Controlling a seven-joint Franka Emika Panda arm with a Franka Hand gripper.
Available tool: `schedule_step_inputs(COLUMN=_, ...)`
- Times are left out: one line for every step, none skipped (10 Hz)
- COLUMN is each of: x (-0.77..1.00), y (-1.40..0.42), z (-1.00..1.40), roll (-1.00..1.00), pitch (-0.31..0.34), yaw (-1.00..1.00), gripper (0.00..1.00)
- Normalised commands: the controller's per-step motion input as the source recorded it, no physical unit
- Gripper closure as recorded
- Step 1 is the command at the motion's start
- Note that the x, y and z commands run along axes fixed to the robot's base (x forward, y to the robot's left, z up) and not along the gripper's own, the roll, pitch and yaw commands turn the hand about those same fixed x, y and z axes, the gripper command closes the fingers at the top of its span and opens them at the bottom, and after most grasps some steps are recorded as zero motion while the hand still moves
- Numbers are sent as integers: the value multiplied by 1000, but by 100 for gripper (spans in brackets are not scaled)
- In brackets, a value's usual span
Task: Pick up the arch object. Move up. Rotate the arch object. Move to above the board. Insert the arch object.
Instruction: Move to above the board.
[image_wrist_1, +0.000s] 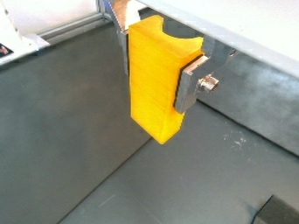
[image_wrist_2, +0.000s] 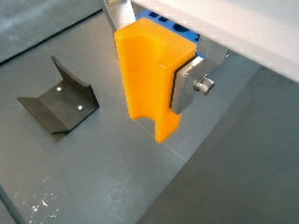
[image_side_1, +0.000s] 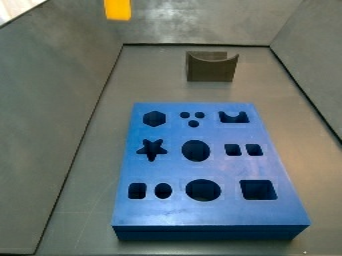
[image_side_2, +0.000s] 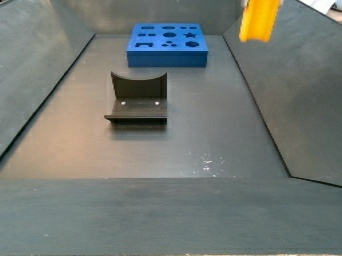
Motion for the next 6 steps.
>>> schedule_step_inputs(x=-51, y=-35, z=1000, roll=152, pitch=52, yaw=37, gripper=100)
schedule_step_inputs(x=-47, y=-33, z=1000, roll=148, pitch=57, yaw=38, gripper=100)
schedule_step_inputs(x=-36, y=-31, z=1000, roll=138, pitch=57, yaw=40, gripper=100)
schedule_step_inputs(x=-32, y=-28, z=1000, roll=133, pitch=59, yaw=42, gripper=100)
schedule_step_inputs(x=-23, y=-23, z=1000, roll=121, pitch=60, yaw=44, gripper=100)
schedule_step_inputs(x=-17, y=-23, z=1000, roll=114, pitch=61, yaw=44, gripper=100)
